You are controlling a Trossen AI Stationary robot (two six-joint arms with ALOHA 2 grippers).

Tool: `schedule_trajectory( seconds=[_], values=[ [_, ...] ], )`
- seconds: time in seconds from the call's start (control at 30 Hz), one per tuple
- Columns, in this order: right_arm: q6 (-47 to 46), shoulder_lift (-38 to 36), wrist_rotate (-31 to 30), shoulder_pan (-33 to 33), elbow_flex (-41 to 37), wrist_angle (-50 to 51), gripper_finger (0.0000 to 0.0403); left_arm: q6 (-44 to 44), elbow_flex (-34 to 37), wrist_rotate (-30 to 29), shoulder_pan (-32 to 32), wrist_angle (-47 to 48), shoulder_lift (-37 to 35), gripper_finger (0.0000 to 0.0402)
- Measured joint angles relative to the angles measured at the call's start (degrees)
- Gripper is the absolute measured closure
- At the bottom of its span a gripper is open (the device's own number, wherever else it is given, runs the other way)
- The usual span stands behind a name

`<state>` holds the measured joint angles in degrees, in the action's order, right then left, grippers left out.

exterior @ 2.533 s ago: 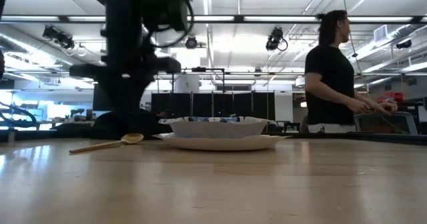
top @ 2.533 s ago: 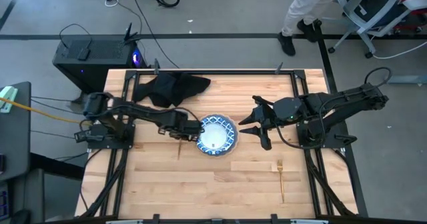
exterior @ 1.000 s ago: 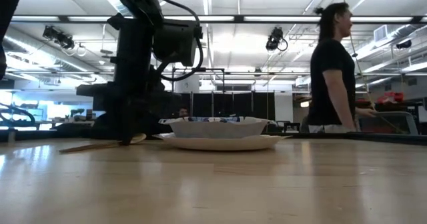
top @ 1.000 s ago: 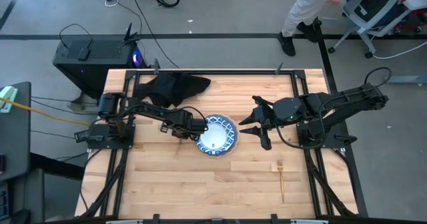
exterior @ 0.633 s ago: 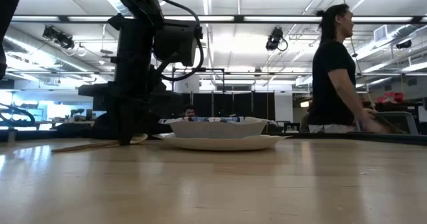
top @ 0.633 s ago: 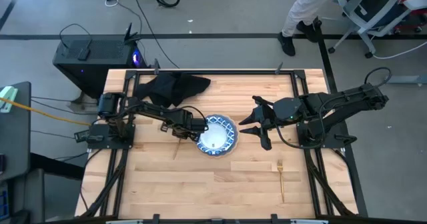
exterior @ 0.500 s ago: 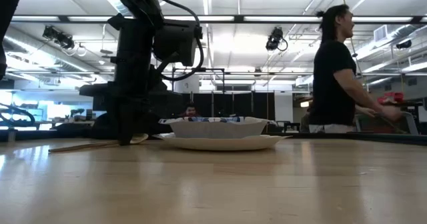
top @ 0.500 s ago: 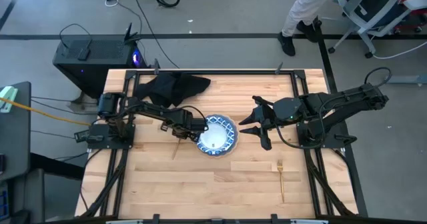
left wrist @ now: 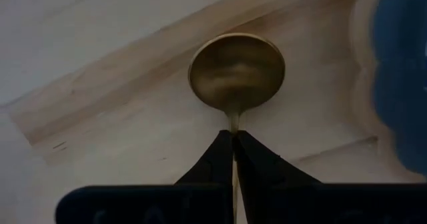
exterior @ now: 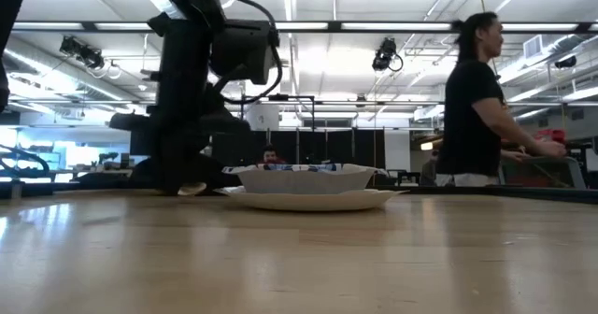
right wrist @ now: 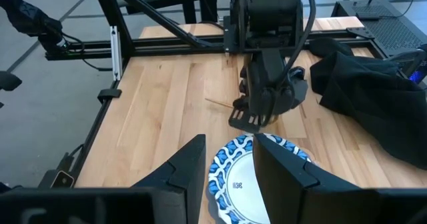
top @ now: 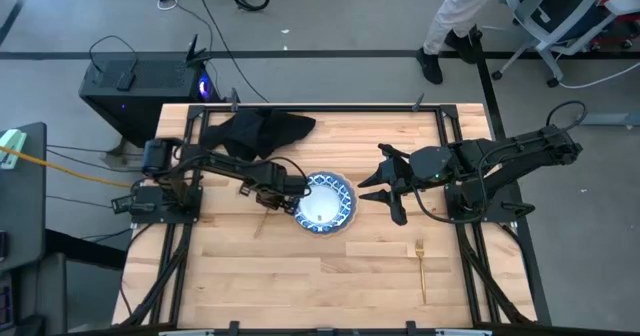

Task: Set table place
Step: Put the golden spoon into the white bowl

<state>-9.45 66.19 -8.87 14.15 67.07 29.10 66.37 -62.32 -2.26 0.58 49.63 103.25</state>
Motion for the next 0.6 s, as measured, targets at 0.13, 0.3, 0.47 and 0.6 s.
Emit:
schedule_trajectory(
  seconds=[0.13, 0.3, 0.47, 0.6],
  values=[
    [0.00, 0.02, -0.01, 0.00, 0.02, 0.02, 0.0273, -1.36, 0.03, -0.02, 0.00, 2.32, -1.68, 0.0392],
    [0.00, 0.02, -0.01, 0.00, 0.07, 0.08, 0.0273, -1.72, -0.02, -0.24, 0.00, 6.17, -4.86, 0.0391],
    [0.00, 0.02, -0.01, 0.00, 0.07, 0.05, 0.0273, -2.41, -0.04, -0.26, 0.00, 8.01, -9.71, 0.0388],
    [0.02, 0.02, -0.01, 0.00, 0.07, 0.11, 0.0273, -3.93, -0.12, 0.48, 0.00, 7.81, -13.41, 0.0393]
  ],
)
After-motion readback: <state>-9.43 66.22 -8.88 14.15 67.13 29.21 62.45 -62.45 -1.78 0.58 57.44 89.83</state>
